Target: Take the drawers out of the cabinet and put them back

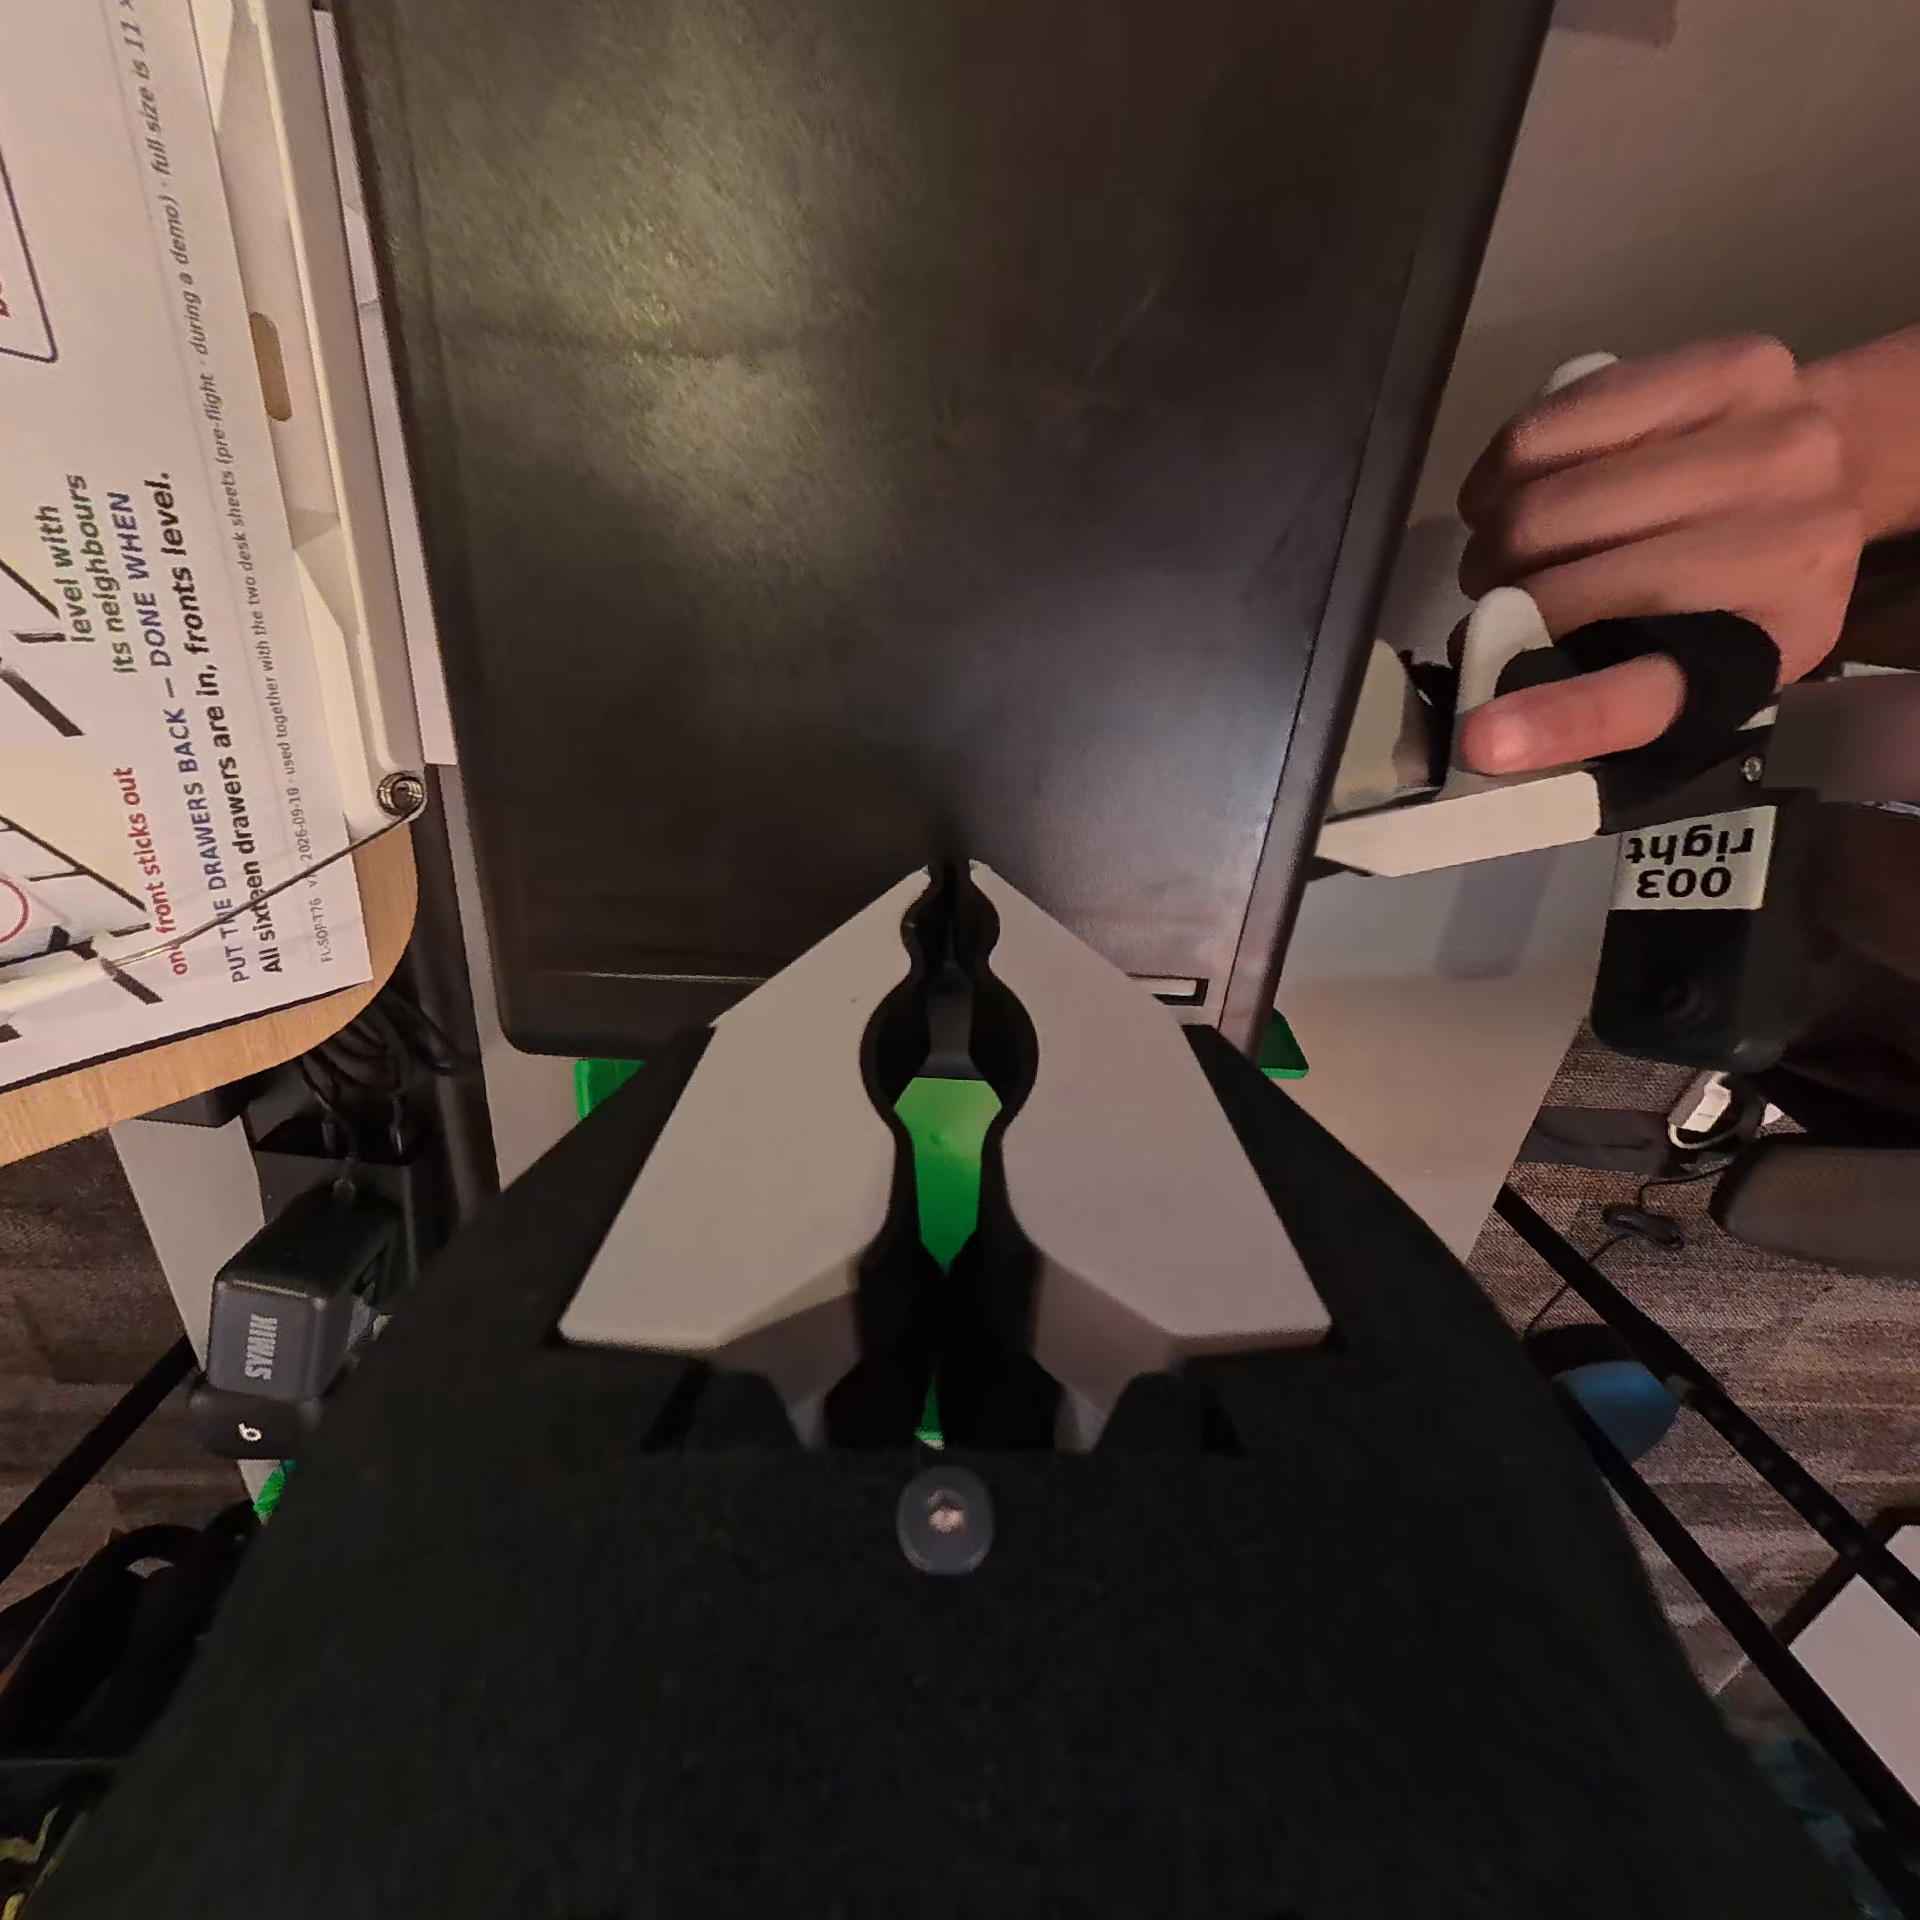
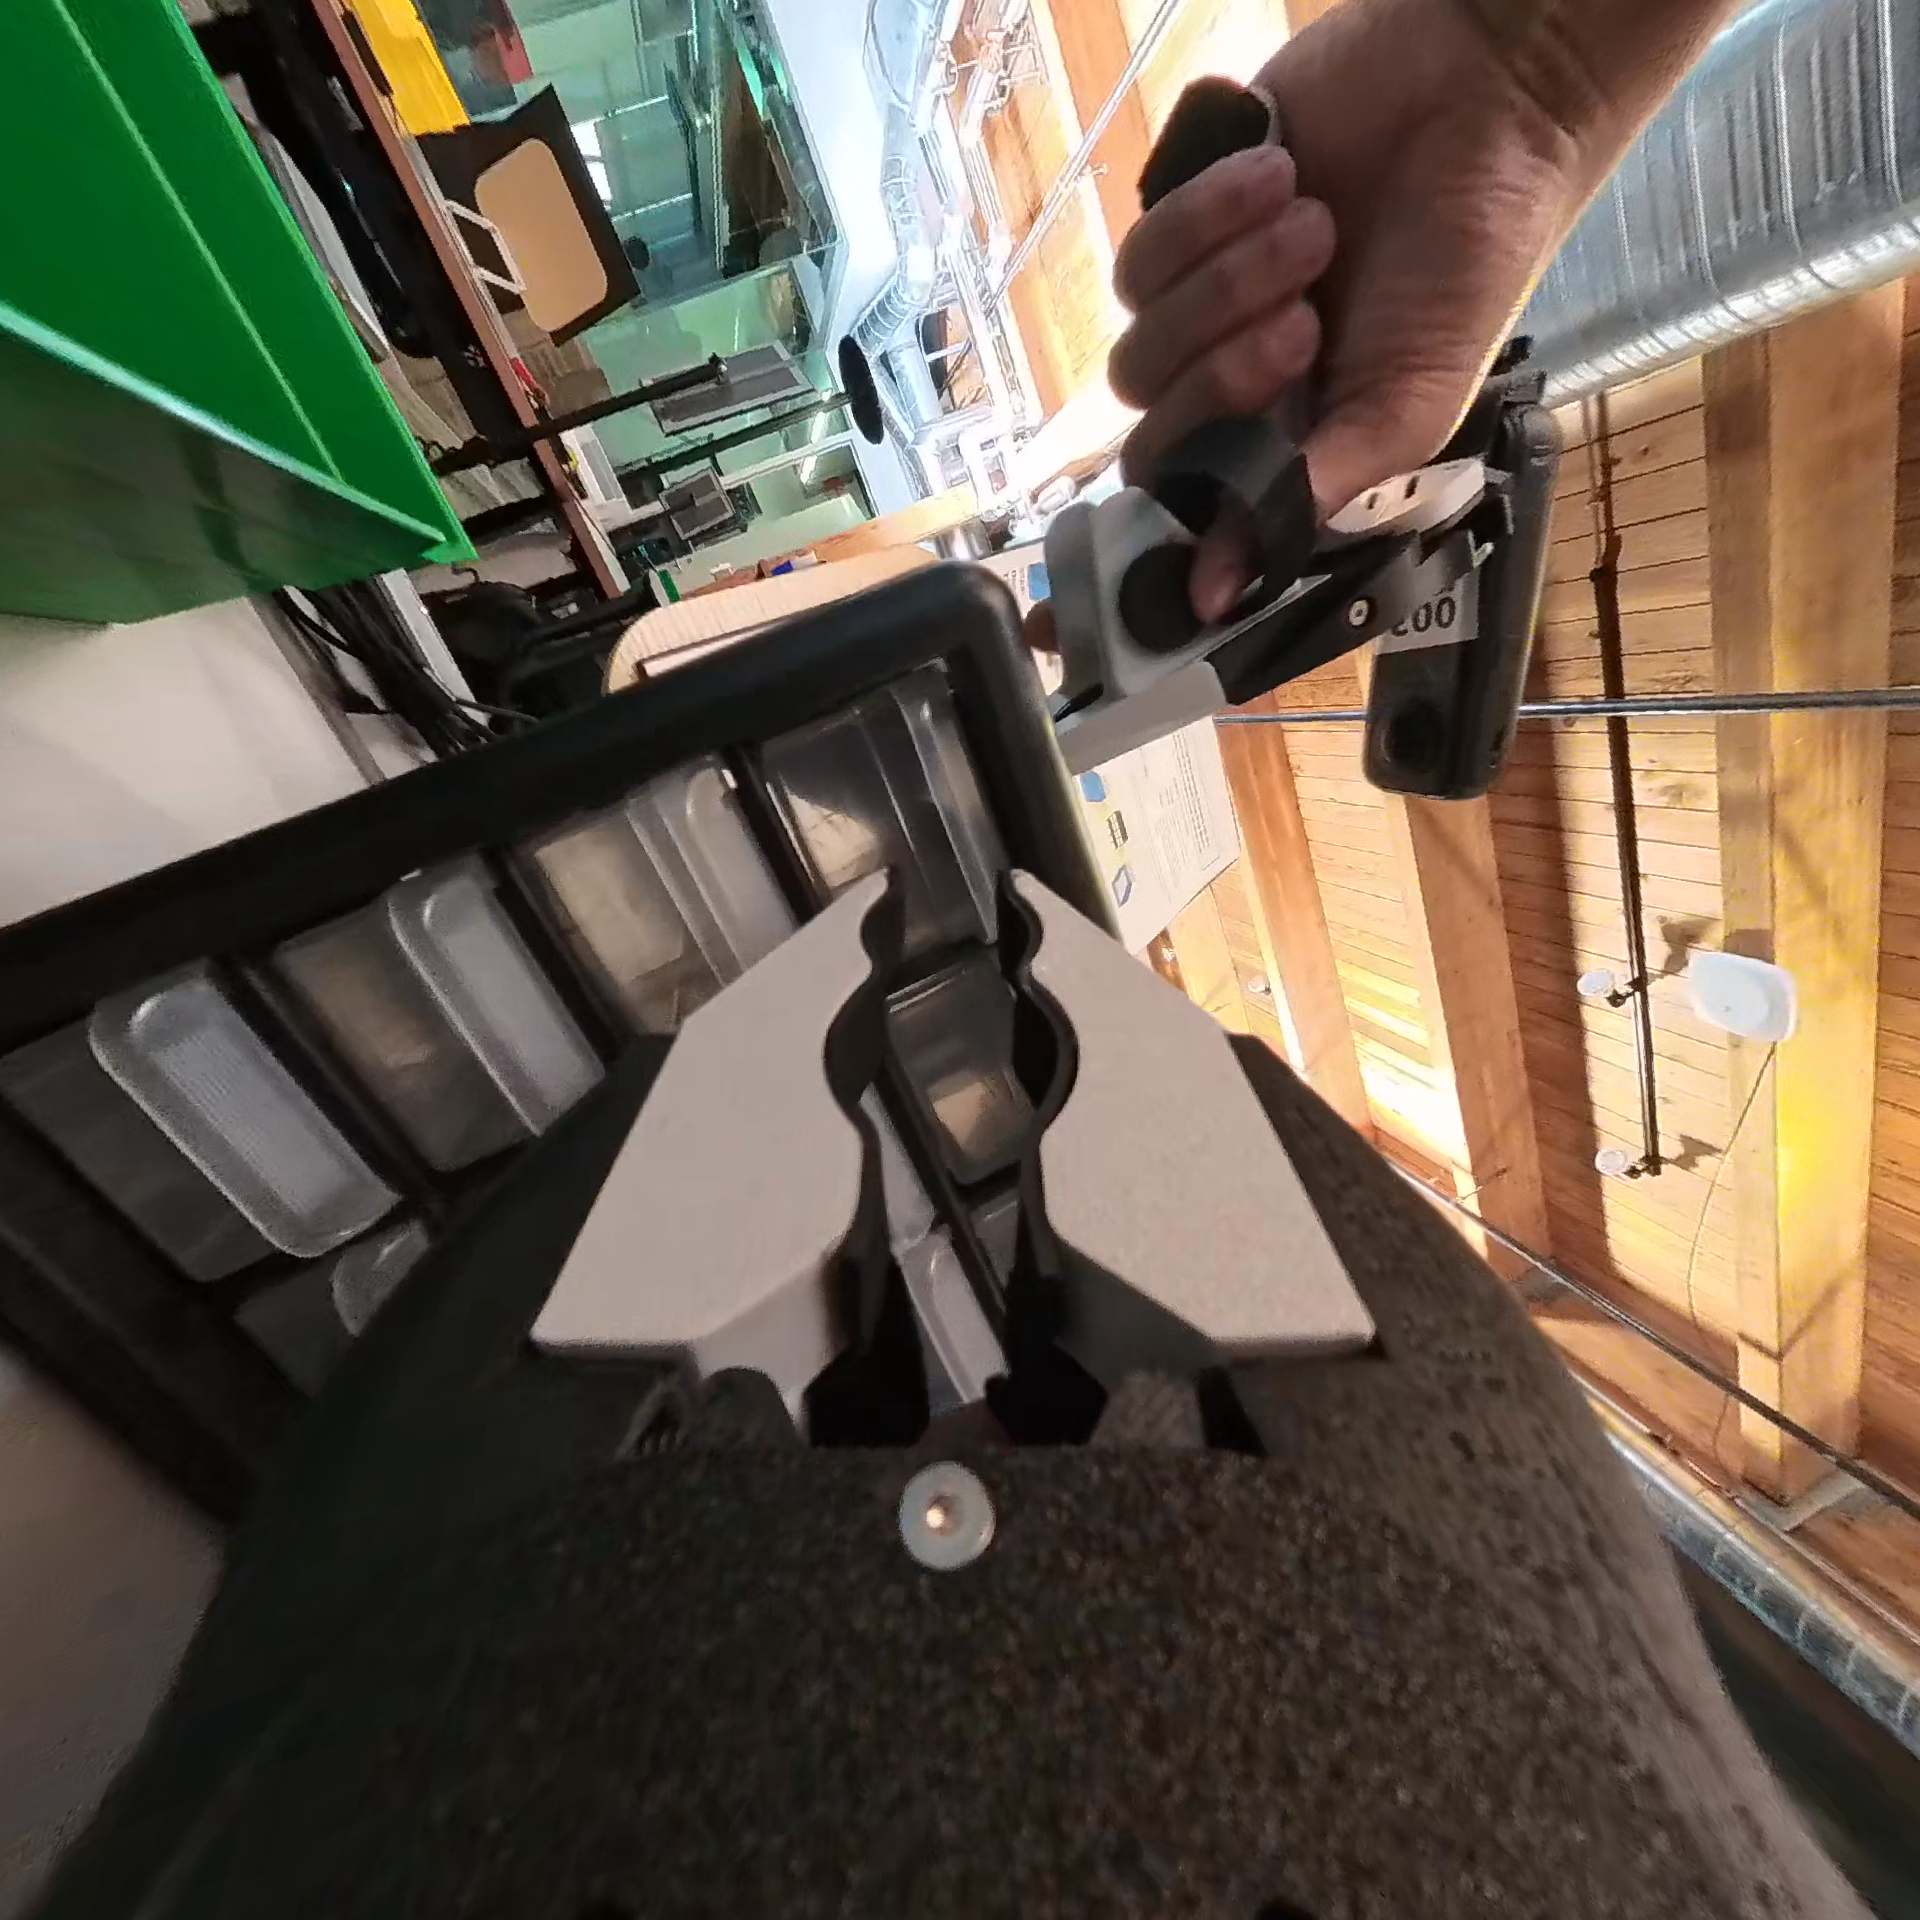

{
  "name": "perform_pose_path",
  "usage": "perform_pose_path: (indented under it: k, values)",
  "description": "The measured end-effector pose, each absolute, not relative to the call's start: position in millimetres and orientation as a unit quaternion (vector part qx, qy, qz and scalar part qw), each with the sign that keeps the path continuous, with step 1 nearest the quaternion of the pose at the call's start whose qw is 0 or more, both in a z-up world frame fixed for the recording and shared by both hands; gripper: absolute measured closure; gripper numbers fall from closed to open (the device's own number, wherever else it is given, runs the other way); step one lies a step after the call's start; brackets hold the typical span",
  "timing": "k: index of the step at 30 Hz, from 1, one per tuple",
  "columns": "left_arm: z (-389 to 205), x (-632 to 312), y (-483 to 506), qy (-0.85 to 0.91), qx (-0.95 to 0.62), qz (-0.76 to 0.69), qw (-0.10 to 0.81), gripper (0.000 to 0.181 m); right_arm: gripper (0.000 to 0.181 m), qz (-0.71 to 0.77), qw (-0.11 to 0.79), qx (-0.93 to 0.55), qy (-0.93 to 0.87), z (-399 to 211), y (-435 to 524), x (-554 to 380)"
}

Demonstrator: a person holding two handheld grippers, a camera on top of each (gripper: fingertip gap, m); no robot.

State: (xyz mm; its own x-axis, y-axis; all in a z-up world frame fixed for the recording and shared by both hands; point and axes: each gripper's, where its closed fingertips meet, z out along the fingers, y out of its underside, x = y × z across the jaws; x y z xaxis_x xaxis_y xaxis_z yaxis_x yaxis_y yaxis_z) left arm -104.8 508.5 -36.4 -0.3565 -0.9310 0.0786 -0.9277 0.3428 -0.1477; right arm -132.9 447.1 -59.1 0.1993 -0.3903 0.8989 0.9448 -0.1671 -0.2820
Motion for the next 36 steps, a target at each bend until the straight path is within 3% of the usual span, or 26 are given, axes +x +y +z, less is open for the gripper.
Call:
perform_pose_path:
  k: [36]
  values:
    - [-37,-105,509,0.821,-0.567,-0.065,0.007,0.181,0.177,-0.619,0.547,-0.464,-0.321,-48,450,-132]
